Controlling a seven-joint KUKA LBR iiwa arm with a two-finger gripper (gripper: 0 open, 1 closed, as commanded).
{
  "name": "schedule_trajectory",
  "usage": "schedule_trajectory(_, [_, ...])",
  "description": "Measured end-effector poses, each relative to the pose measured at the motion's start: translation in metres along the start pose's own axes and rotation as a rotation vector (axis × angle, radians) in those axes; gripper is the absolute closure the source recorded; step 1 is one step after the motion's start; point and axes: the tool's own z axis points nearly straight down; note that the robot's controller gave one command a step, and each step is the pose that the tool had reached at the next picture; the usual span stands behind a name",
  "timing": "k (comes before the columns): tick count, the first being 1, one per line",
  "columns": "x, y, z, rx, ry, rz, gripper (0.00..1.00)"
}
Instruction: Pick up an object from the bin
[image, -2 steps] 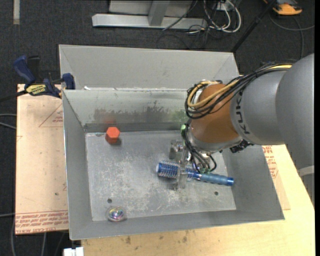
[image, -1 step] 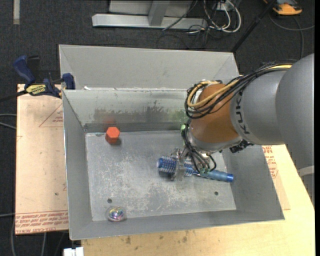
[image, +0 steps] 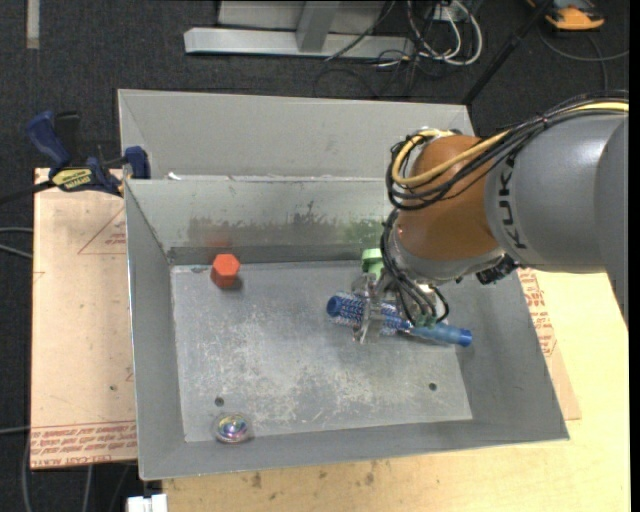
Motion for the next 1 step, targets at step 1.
schedule_trajectory(1, [-0.0007,0.0005,-0.0151,0.0,0.004,-0.001,1.0])
